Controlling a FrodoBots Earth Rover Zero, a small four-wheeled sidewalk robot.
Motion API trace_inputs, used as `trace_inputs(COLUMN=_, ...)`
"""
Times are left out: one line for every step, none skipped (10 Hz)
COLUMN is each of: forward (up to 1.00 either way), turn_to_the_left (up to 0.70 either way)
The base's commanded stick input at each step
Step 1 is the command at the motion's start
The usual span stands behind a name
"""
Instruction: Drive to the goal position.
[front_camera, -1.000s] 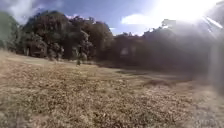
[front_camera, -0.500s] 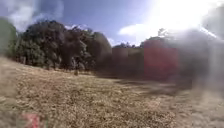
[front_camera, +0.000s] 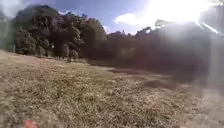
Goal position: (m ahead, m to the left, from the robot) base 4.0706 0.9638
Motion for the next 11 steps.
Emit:
trace_inputs(forward=0.7, turn_to_the_left=0.0)
trace_inputs(forward=0.7, turn_to_the_left=0.0)
trace_inputs(forward=0.7, turn_to_the_left=0.0)
trace_inputs(forward=0.7, turn_to_the_left=0.0)
trace_inputs(forward=0.7, turn_to_the_left=0.0)
trace_inputs(forward=0.7, turn_to_the_left=0.0)
trace_inputs(forward=0.7, turn_to_the_left=0.0)
trace_inputs(forward=0.7, turn_to_the_left=0.0)
trace_inputs(forward=0.7, turn_to_the_left=0.0)
trace_inputs(forward=0.7, turn_to_the_left=0.0)
trace_inputs(forward=0.7, turn_to_the_left=0.0)
